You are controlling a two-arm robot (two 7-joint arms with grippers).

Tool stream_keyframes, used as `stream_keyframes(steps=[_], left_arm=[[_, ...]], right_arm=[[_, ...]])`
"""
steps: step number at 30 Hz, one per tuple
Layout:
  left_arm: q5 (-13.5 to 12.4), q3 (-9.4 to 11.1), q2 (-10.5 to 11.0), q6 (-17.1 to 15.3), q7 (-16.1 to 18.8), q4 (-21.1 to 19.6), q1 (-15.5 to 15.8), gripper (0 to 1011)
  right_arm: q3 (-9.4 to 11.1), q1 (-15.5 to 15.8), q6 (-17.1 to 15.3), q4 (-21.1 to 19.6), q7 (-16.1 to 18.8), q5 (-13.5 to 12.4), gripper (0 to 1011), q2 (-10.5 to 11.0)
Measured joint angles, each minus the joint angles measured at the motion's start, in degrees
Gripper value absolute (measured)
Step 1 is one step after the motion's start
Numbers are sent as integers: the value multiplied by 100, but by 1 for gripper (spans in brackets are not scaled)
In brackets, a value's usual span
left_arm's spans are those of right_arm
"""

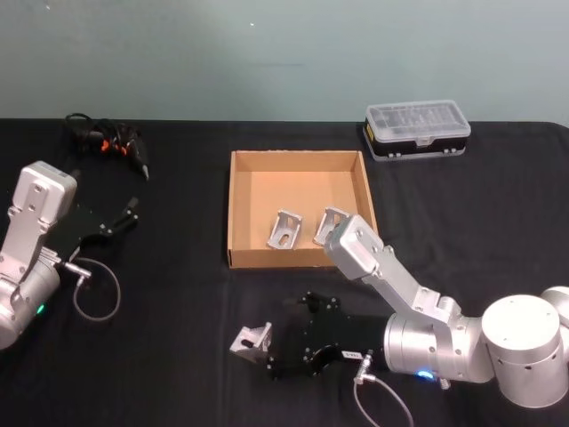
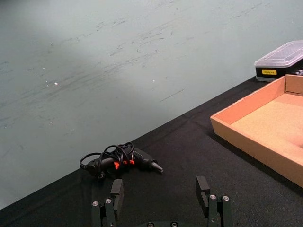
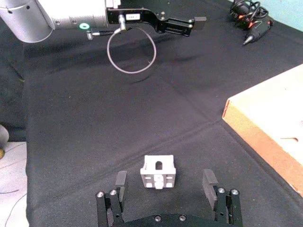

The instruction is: Use one hand to pick up the angle iron from the table and place it into the box.

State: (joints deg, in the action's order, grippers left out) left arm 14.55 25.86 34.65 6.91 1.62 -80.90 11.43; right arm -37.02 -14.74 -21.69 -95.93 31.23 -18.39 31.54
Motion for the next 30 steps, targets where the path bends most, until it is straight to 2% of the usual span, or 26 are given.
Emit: stream_keyframes(steps=[12, 30], left_arm=[[0, 0, 0, 0, 0, 0, 0, 1000], [0, 0, 0, 0, 0, 0, 0, 1000]], right_arm=[[-140, -128, -10, 229, 28, 162, 1004, -180], [-225, -238, -32, 503, 76, 327, 1004, -373]])
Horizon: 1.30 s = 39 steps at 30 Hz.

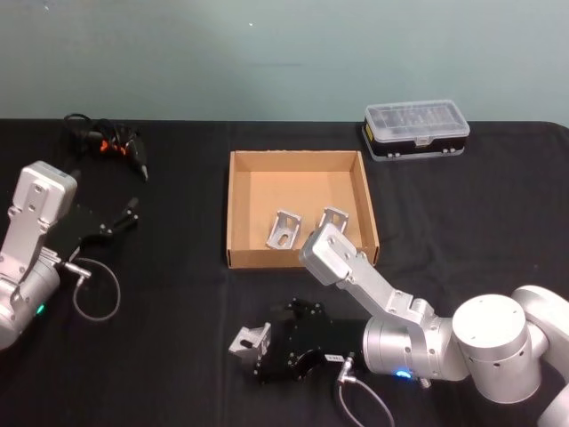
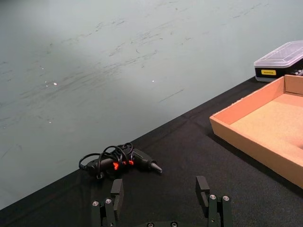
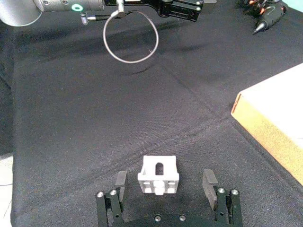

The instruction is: Use one hand to pick up the angle iron from the table and place it into the box.

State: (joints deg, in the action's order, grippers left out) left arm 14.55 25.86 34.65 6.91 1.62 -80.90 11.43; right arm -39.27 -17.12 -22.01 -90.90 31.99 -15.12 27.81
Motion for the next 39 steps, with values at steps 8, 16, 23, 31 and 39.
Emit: stream_keyframes(steps=[8, 16, 23, 31, 39], left_arm=[[0, 0, 0, 0, 0, 0, 0, 1000], [0, 0, 0, 0, 0, 0, 0, 1000], [0, 0, 0, 0, 0, 0, 0, 1000], [0, 0, 0, 0, 0, 0, 0, 1000], [0, 0, 0, 0, 0, 0, 0, 1000]], right_arm=[[-29, -35, 12, 62, 60, 37, 874, -42], [-56, -46, 37, 92, 94, 75, 613, -68], [-64, -40, 56, 96, 98, 105, 453, -71], [-14, 21, 98, 12, 86, 115, 453, -55], [350, 206, 282, -419, -148, -28, 453, 63]])
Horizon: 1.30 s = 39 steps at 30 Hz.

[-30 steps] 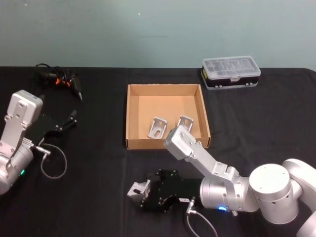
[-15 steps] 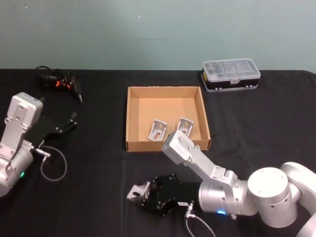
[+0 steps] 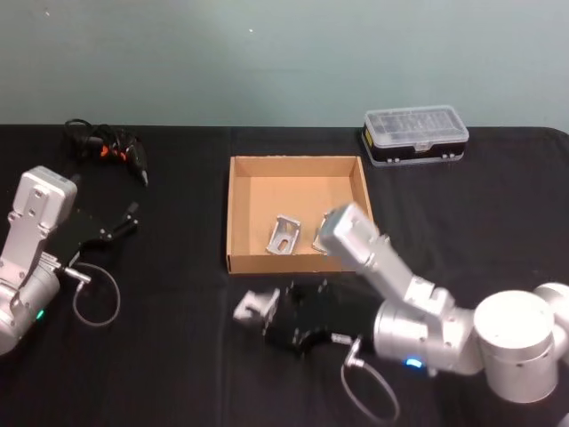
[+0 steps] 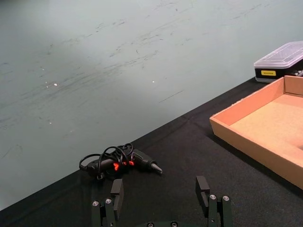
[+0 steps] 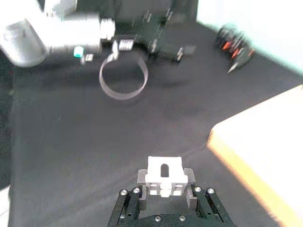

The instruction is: Use one hand to pick up the angle iron from the table and place it into the box.

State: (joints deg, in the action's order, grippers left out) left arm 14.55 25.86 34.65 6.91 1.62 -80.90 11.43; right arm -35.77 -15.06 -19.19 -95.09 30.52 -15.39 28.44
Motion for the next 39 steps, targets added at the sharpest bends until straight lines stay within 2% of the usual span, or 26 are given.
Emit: stream_keyframes(steps=[5, 9, 14, 17, 26, 30, 39], left_arm=[[0, 0, 0, 0, 0, 0, 0, 1000], [0, 0, 0, 0, 0, 0, 0, 1000], [0, 0, 0, 0, 0, 0, 0, 1000], [0, 0, 0, 0, 0, 0, 0, 1000], [0, 0, 0, 0, 0, 0, 0, 1000], [0, 0, 0, 0, 0, 0, 0, 1000], [0, 0, 0, 0, 0, 0, 0, 1000]], right_arm=[[363, 73, 173, -385, -253, -80, 453, 77], [576, 36, 199, -539, -447, -75, 453, 85], [763, -145, 173, -499, -712, 42, 453, -53], [808, -264, 120, -380, -815, 113, 453, -161], [814, -905, -188, 482, -955, 385, 453, -660], [780, -1240, -279, 1114, -946, 474, 453, -921], [711, -1762, -303, 2217, -756, 567, 453, -1313]])
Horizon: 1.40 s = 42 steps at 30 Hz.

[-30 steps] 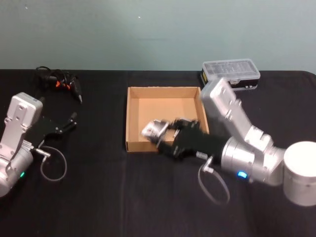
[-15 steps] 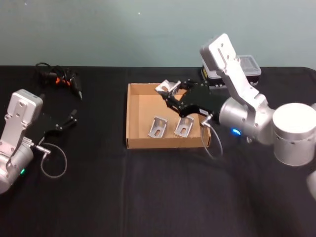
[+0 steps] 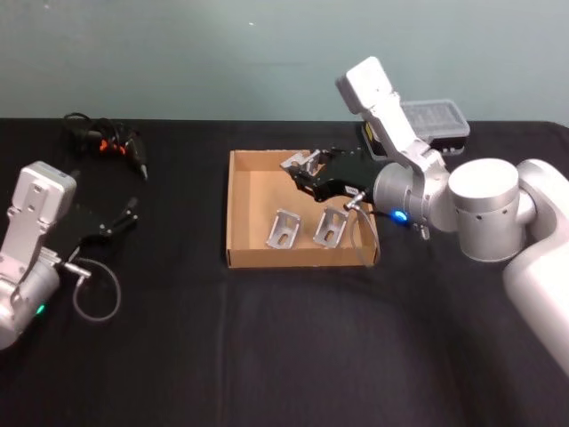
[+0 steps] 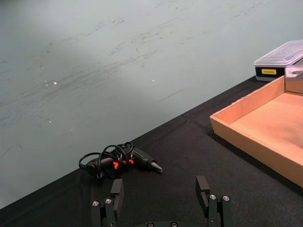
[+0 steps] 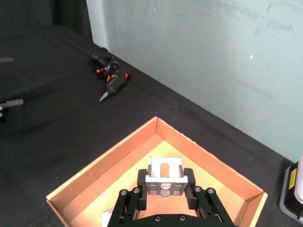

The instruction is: Use one hand to pick up the angle iron from the table and place it into the box.

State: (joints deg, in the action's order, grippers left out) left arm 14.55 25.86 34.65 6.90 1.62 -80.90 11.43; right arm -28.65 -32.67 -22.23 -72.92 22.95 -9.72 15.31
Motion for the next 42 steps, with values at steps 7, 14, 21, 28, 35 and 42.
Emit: stream_keyframes(steps=[7, 14, 21, 28, 35, 42], left_arm=[[0, 0, 0, 0, 0, 0, 0, 1000], [0, 0, 0, 0, 0, 0, 0, 1000], [0, 0, 0, 0, 0, 0, 0, 1000], [0, 0, 0, 0, 0, 0, 0, 1000], [0, 0, 0, 0, 0, 0, 0, 1000], [0, 0, 0, 0, 0, 0, 0, 1000]], right_arm=[[-61, -330, 19, 722, 108, 91, 453, -243], [-77, -556, 27, 1231, 170, 154, 453, -404], [-54, -698, 39, 1575, 186, 194, 453, -527], [-43, -752, 12, 1749, 225, 233, 453, -579], [-42, -780, -31, 1854, 279, 284, 453, -593], [-29, -776, -33, 1913, 322, 311, 453, -584]])
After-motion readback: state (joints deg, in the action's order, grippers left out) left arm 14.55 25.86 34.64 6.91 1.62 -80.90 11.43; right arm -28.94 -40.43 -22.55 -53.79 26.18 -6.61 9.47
